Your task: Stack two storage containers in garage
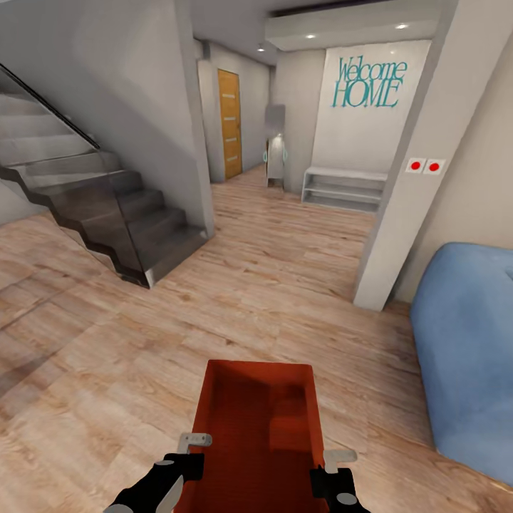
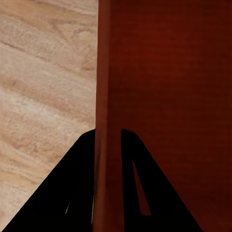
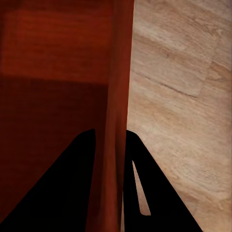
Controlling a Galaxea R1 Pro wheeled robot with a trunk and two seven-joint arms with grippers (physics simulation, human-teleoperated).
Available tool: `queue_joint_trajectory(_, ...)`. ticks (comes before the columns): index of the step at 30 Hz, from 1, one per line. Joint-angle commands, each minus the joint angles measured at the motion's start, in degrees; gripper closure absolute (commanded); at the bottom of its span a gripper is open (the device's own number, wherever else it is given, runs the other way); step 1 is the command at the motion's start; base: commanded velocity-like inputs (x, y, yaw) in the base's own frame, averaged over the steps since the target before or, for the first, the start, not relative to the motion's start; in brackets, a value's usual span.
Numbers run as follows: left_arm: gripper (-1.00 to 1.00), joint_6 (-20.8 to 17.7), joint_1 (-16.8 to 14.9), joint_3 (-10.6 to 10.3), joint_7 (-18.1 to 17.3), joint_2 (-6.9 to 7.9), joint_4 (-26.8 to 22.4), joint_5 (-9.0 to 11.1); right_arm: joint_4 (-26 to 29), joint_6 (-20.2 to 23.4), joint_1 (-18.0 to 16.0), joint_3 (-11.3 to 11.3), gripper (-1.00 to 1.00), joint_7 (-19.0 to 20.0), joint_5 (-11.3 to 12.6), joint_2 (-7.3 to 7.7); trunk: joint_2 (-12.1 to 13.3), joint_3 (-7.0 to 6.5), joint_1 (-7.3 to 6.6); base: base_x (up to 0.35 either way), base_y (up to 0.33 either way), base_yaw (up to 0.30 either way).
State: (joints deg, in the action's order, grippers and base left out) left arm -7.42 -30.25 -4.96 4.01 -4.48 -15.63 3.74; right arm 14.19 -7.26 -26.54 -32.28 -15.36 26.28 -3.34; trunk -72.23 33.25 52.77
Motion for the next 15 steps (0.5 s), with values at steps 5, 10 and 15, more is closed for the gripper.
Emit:
queue_joint_trajectory(5,1.0,-0.4,0.0,-0.2,0.7,0.09,0.1,0.3,0.1,-0.4,-0.1,1.0,1.0,-0.3,-0.6,1.05,0.0,0.05,0.03,0.323,0.0,0.0)
queue_joint_trajectory(10,1.0,-0.4,0.0,-0.2,0.7,0.09,0.1,0.3,0.1,-0.5,-0.1,1.0,1.0,-0.3,-0.6,1.05,0.0,0.05,0.03,0.323,0.0,0.0)
queue_joint_trajectory(15,1.0,-0.4,0.0,-0.2,0.7,0.09,0.0,0.3,0.1,-0.4,-0.1,1.0,1.0,-0.3,-0.6,1.03,0.0,0.05,0.03,0.323,0.0,0.0)
